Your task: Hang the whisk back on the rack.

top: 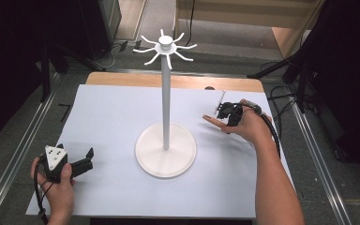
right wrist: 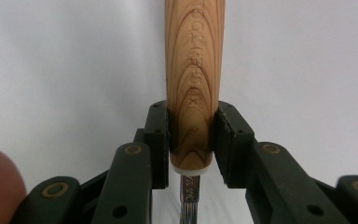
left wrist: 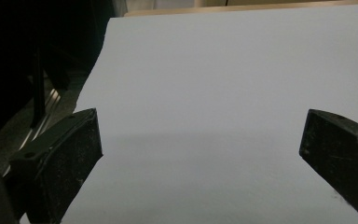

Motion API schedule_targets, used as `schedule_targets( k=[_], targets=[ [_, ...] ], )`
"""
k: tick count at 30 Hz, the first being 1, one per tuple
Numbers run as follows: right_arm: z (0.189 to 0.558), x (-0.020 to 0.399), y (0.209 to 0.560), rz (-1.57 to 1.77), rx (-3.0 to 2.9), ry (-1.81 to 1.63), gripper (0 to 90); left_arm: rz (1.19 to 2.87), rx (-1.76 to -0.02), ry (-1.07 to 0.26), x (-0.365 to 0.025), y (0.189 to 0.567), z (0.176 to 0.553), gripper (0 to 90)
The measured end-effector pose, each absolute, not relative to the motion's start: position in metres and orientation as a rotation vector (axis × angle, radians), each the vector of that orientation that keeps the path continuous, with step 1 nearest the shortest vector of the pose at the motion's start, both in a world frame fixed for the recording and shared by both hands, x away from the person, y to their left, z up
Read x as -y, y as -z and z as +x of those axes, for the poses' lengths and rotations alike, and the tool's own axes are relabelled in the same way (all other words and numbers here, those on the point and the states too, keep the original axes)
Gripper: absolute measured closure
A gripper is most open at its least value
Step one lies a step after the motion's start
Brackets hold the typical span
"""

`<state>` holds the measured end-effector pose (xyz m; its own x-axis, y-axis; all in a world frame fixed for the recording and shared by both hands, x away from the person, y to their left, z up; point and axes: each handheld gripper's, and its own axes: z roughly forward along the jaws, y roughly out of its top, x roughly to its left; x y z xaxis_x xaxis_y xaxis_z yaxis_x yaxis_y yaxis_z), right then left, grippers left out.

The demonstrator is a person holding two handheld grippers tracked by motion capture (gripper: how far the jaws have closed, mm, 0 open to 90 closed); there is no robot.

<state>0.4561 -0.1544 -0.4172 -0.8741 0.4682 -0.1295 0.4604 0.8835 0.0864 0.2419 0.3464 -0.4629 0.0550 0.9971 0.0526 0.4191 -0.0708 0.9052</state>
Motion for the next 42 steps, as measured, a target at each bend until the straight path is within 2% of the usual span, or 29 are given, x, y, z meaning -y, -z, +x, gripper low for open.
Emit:
schedule_targets(
  k=[18,42],
  targets=[
    [0.436,0.154,0.377,0.773,-2.764,-0.588,70.6,1.593,-1.455,-0.988,-0.346,0.463,0.242,0.0],
    [0.405,0.173,0.356,0.857,-2.541,-1.142,70.6,1.591,-1.456,-0.991,-0.346,0.463,0.242,0.0]
  ],
)
